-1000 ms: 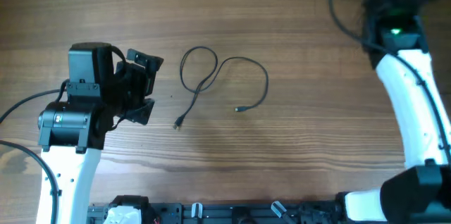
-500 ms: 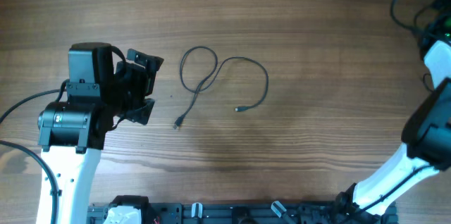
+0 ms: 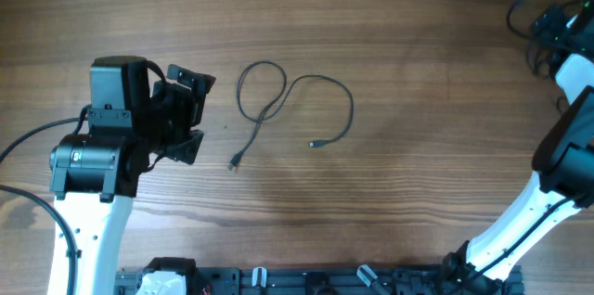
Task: Untangle cables
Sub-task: 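Reach the right gripper back to the remaining cable at center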
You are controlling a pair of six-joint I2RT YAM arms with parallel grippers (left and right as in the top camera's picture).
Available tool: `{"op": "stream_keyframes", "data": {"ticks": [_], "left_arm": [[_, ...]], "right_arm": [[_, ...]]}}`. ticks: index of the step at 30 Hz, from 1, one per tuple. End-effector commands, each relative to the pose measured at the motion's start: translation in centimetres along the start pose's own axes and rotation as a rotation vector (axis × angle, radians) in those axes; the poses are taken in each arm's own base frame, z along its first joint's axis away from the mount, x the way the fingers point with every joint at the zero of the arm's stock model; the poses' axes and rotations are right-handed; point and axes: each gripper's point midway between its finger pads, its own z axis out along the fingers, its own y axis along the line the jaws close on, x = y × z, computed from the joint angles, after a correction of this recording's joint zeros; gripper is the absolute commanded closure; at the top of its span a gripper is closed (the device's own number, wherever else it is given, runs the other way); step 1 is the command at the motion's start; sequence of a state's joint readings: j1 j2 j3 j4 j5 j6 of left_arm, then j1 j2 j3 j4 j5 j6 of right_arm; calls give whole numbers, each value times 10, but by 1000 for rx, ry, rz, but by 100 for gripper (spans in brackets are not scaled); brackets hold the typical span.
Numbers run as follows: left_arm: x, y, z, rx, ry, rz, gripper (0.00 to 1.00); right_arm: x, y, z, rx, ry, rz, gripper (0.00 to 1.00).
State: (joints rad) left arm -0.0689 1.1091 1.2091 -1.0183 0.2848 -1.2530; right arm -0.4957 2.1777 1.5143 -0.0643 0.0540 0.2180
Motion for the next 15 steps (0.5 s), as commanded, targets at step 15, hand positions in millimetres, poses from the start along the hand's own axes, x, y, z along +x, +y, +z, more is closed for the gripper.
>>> {"op": "stream_keyframes", "data": {"ticks": [15], "left_arm": [[-4, 0, 0, -2, -14, 14, 0]], "right_arm": [[85, 165, -205, -472, 609, 215, 0]]}}
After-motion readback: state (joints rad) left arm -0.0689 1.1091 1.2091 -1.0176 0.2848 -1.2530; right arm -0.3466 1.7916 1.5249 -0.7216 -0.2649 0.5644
